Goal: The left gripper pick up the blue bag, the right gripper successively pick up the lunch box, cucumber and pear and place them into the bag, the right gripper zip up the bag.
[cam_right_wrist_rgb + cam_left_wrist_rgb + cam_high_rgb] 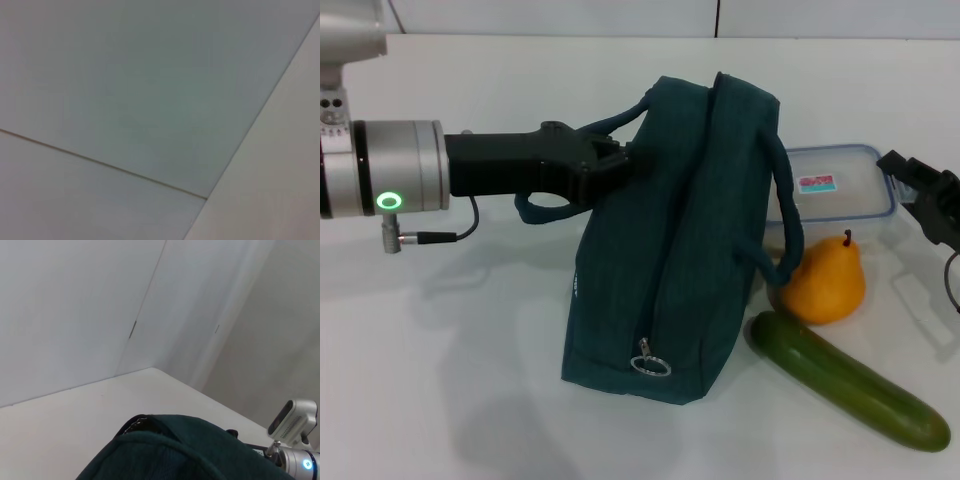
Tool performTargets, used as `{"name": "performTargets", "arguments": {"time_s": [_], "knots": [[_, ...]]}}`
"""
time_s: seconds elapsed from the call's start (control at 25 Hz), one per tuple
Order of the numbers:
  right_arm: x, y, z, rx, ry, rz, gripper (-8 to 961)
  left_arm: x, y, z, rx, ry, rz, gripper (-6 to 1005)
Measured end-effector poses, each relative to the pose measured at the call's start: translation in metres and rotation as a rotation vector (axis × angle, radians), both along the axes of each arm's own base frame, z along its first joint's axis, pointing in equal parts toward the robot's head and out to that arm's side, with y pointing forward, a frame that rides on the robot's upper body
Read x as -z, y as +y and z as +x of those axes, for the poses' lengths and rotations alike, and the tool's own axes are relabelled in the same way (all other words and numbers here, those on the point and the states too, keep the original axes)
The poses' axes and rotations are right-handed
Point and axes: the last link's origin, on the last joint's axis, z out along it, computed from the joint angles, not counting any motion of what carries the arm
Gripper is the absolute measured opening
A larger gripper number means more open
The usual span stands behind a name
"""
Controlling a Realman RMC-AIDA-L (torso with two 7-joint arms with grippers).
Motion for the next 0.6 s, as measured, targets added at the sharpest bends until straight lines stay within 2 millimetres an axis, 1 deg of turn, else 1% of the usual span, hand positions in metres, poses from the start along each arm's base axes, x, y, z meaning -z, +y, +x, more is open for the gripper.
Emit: {"name": "performTargets", "arguments": {"time_s": [0.04,0.6], "knots": [[-0.0005,0.0002,0.0001,0.001,0.000,0.004,287,0.0001,0.0000,-0.0002,-0.001,-0.001,0.000,41],[-0.0020,0.0015,0.0040,0.015,-0.019,0.010,134,0.0005,-0.0011,0.0001,0.018,0.004,-0.001,42]]}}
